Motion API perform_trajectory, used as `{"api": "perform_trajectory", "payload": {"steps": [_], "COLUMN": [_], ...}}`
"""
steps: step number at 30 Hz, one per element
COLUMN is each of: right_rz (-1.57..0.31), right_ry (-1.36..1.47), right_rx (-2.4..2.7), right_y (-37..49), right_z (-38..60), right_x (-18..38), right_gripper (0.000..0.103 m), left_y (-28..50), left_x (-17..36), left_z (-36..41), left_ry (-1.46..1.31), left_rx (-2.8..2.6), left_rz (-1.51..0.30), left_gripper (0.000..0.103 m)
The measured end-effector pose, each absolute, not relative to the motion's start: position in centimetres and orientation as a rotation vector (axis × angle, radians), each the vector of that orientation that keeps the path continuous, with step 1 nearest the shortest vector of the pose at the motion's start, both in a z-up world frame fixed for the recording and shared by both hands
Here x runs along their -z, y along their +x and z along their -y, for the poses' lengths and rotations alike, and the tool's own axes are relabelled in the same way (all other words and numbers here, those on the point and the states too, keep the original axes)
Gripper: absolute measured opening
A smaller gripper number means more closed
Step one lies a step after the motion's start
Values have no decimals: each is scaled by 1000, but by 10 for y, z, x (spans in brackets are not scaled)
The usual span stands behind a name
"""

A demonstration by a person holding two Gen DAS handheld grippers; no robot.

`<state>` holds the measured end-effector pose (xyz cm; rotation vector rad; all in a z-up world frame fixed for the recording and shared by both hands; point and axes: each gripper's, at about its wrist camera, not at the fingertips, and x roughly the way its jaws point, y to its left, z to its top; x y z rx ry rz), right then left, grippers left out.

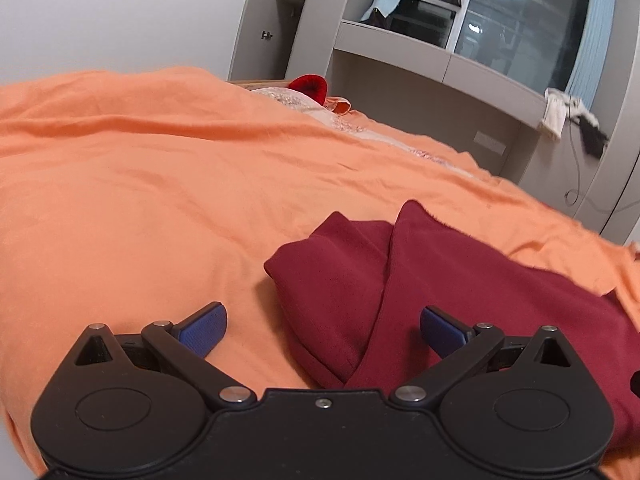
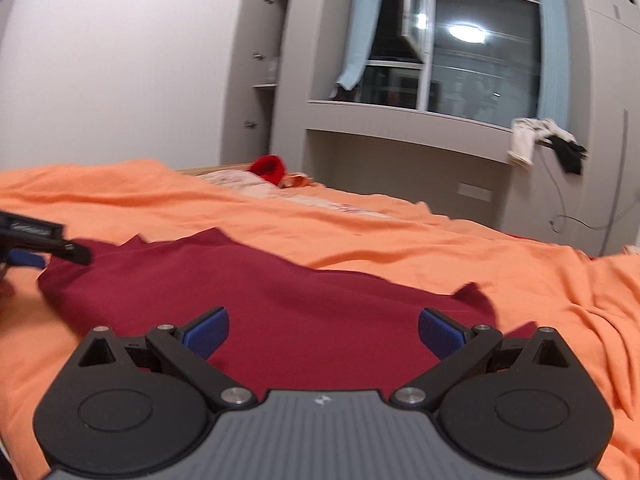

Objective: Fold small clothes
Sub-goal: 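Open both grippers and release the folded hem onto the shirt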

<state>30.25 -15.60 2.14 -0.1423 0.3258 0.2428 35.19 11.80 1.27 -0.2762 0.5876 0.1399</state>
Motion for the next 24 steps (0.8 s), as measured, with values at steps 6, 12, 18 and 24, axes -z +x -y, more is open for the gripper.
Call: {"api": "perform_trajectory", "payload": {"steps": [6, 12, 18, 24], "right_rz": [-390, -440, -448, -458], "right_ry": [-167, -147, -165, -157], "right_rx": [-220, -221, -216, -221], "right_y": [310, 316, 315, 317], "right_z": [148, 152, 151, 153], "right_x": [-3, 8, 12, 12], "right_gripper": [103, 103, 103, 103], "left_y": [354, 352, 355, 353], "left_x": [-13, -14, -12, -11], "left_z": [-117, -115, -115, -113], "left_ry": [-272, -285, -292, -283], "left_rx": [-134, -106, -109, -118], "left_rz": [-595, -603, -609, -590], "left_gripper": [103, 102, 102, 87]}}
